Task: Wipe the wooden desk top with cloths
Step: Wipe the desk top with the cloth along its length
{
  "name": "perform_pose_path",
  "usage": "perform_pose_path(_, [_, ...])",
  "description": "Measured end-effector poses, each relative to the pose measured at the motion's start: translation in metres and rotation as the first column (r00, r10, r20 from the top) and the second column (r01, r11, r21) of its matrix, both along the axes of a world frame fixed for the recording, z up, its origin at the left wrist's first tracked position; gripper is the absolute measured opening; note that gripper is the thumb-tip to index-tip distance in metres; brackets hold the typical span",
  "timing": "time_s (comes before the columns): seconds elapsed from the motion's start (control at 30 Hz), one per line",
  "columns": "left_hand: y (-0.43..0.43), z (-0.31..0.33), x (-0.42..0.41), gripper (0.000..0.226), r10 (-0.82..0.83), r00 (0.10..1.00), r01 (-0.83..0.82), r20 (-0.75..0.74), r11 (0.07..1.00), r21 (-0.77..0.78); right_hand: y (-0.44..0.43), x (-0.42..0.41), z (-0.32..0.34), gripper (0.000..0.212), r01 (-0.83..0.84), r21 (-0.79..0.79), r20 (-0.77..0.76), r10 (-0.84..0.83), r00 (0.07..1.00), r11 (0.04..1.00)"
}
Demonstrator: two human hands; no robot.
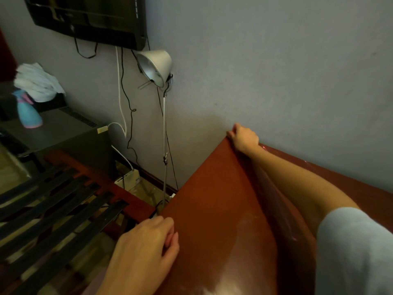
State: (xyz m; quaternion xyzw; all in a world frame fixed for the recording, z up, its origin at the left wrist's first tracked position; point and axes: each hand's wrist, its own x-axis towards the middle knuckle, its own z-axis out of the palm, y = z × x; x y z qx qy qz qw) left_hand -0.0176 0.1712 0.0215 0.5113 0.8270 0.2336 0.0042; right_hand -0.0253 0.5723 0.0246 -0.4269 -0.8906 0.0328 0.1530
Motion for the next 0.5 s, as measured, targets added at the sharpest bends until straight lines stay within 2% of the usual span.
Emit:
perform_pose_path(0.07, [0.0,-0.003,-0.001,0.028,-0.005,1.0,0.004,-0.024,1.0,-0.011,0.011,0.023,0.0,0.034,0.068,0.0,0.001,-0.068,0.998,0.998])
perform_pose_path(0.13, [0.0,-0.005,-0.003,0.037,-0.018,0.997,0.016,-0.072,0.999,-0.036,0.005,0.043,-0.001,0.034,0.058,0.006,0.008,-0.058,0.998,0.998])
perform_pose_path(0.23, [0.0,-0.003,-0.002,0.046,-0.021,0.993,0.013,-0.117,0.997,-0.07,-0.035,0.06,-0.006,0.033,-0.073,0.053,0.015,0.073,0.997,0.996])
perform_pose_path(0.37, [-0.001,-0.002,-0.002,0.043,-0.046,0.995,0.039,-0.09,0.996,-0.082,-0.097,0.046,-0.011,0.03,-0.324,0.092,0.031,0.322,0.946,0.942])
perform_pose_path(0.43, [-0.002,-0.002,-0.003,0.04,-0.032,0.997,0.026,-0.064,0.996,-0.088,-0.106,0.024,-0.01,0.027,-0.355,0.066,-0.005,0.356,0.934,0.932])
perform_pose_path(0.5, [-0.002,-0.001,-0.002,0.036,-0.045,0.999,0.043,-0.022,0.996,-0.076,-0.095,0.0,-0.009,0.024,-0.322,0.032,-0.041,0.323,0.945,0.946])
